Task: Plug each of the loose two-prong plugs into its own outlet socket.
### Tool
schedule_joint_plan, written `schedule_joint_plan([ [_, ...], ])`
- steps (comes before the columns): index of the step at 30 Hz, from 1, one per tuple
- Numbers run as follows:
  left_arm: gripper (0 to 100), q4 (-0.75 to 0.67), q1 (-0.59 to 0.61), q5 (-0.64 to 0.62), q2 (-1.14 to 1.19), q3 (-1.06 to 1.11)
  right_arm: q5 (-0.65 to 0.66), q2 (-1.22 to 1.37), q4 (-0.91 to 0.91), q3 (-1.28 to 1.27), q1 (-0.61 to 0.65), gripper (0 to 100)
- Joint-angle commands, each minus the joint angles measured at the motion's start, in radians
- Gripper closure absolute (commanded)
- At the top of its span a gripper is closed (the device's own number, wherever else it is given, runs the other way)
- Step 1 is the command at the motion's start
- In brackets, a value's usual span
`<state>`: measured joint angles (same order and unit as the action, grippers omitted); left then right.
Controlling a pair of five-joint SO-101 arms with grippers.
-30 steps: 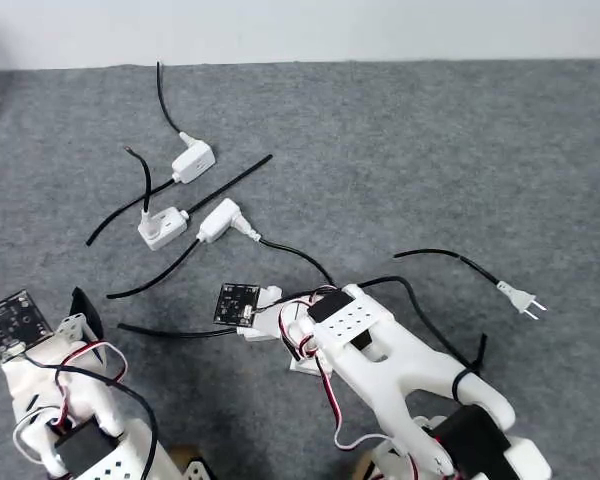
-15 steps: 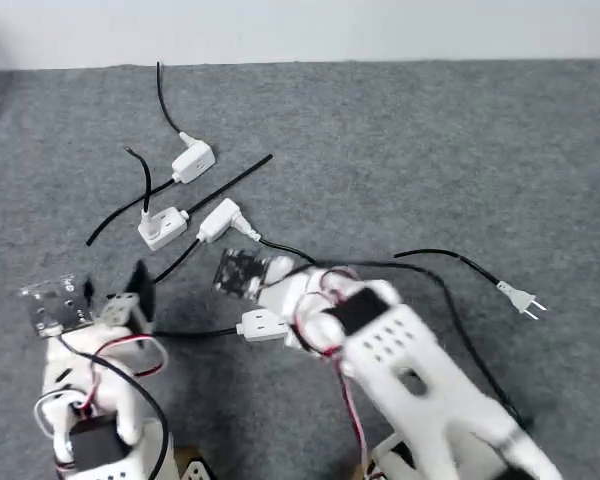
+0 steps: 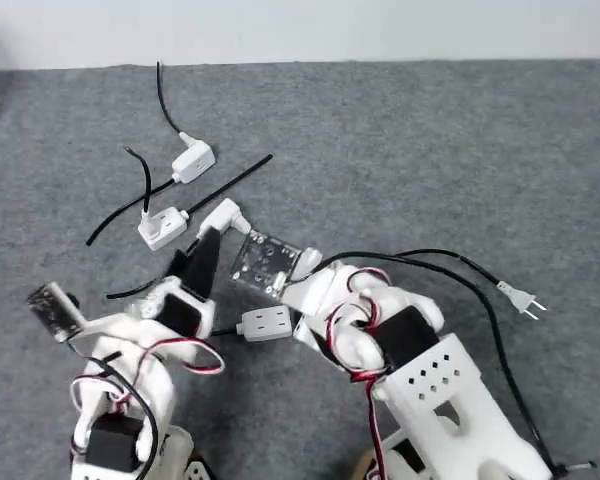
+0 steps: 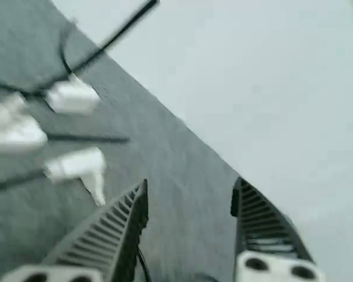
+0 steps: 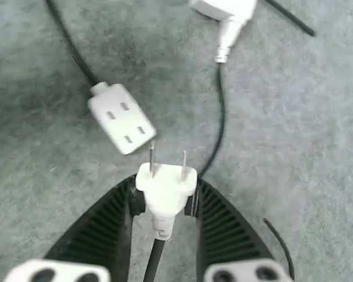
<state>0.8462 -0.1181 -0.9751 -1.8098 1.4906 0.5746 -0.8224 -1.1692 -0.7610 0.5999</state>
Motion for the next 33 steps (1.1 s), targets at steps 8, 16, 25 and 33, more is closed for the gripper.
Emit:
schedule_joint_plan([
  [8,78,-0.002,-0.393,0.015,-0.012,0.133,0.0,-0.019,0.053,0.052,-0.061,99.1],
  [16,78,-0.002,-0.39,0.017,-0.012,0.116,-0.006,-0.03,0.031,0.064,-0.038,99.1],
  [25,78,0.003,-0.302,0.015,-0.012,0.088,-0.046,-0.108,-0.165,0.203,0.09,99.1],
  [33,78,0.005,-0.293,0.015,-0.012,0.082,-0.049,-0.159,-0.177,0.206,0.09,99.1],
])
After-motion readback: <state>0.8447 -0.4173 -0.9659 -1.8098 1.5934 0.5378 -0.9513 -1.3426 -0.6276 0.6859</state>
